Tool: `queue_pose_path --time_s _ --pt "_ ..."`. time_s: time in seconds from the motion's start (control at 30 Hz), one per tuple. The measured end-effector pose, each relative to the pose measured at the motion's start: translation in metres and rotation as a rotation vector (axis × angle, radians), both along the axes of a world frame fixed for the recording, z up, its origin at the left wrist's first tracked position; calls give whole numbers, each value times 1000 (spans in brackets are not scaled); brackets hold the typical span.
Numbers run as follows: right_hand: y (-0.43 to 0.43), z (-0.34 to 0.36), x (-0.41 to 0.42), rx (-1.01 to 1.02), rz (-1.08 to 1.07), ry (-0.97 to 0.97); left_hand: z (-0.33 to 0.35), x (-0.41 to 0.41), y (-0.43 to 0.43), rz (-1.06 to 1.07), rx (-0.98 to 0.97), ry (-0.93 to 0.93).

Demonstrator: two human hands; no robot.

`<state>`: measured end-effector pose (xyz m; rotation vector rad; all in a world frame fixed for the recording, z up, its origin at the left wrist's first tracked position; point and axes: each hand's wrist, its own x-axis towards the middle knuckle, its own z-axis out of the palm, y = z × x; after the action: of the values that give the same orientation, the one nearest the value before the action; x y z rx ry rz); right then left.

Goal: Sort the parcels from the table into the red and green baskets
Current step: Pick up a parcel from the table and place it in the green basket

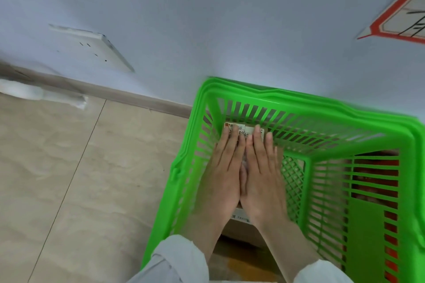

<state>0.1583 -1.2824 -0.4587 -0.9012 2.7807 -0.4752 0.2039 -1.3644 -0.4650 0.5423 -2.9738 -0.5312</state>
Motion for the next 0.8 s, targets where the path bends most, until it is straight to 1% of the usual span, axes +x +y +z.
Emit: queue_pose_path --time_s 0.1,0.17,0.2,0.27,0.33,0.4,0.43,0.5,0.6,0.67,0.73,0.8 --pt "1 4 -3 1 43 -77 4 -2 0 -3 48 -34" --pt "7 20 -5 -9 81 -217 23 -3 -1 35 117 -88" --pt "11 32 -6 -41 76 -267 39 -3 -1 45 113 -95" --pt "21 70 1 -147 4 -296 84 -3 3 41 88 -72" --pt "36 122 16 -222 -132 -326 142 0 9 25 82 -88" --pt "57 186 35 -254 -273 -453 213 9 25 37 217 -145" --pt "69 221 44 -276 -348 -556 247 19 37 88 340 -196" --pt "94 291 61 -349 -509 -717 312 39 61 204 505 -240" --pt "135 383 87 -408 -693 -759 400 70 104 363 700 -277" --pt "158 431 108 -433 -790 -786 446 90 128 457 822 -316" --pt "176 472 126 -460 -863 -800 481 106 149 501 915 -333" --pt "193 504 141 -490 -917 -799 507 120 168 503 952 -338"
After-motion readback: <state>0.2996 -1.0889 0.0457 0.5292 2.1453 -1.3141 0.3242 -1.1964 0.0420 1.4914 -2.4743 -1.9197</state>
